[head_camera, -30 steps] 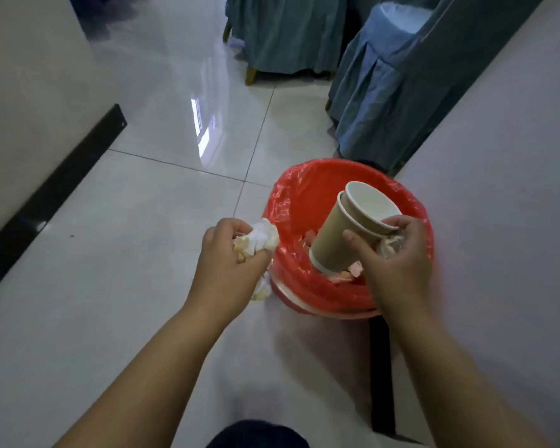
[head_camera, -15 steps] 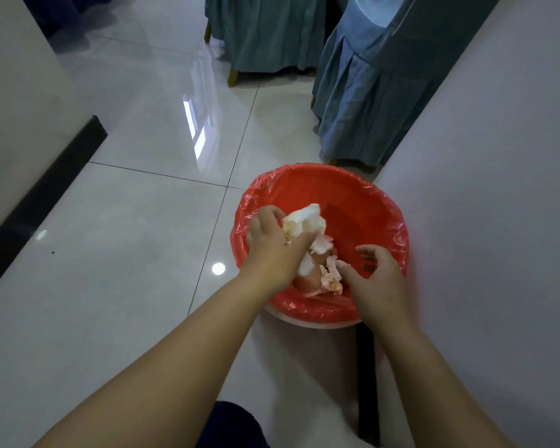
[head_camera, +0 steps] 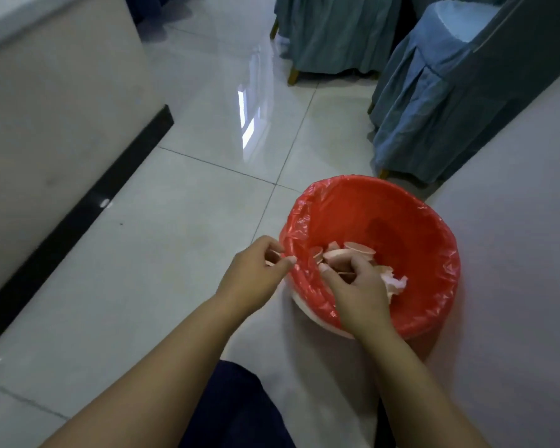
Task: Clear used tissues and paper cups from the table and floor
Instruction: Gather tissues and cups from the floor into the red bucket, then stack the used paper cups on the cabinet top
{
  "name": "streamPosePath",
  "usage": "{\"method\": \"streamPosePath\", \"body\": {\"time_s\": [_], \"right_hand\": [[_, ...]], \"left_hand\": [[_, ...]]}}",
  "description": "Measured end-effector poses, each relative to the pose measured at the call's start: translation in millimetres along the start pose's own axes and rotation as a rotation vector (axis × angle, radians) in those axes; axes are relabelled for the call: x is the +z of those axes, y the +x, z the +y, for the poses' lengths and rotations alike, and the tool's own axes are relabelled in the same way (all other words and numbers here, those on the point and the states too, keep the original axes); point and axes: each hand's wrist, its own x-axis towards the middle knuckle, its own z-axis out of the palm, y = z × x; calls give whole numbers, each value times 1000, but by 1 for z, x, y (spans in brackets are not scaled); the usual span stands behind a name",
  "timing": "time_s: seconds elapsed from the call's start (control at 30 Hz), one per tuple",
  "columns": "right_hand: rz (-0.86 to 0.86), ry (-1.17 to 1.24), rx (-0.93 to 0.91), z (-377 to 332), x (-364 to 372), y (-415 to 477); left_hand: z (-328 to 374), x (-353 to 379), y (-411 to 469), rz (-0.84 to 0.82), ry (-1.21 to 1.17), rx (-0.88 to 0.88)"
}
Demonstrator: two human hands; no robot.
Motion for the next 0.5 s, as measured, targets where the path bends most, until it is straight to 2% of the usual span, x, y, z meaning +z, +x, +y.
{"method": "streamPosePath", "body": {"time_s": [0.27,0.5], "right_hand": [[-456,-8,-67,-59,122,-11],[-754,-161,-196,-99,240,-58]], "left_hand": [[-104,-122,-73,240,-15,-346],[-199,-219,-148,447,91,-490]]}}
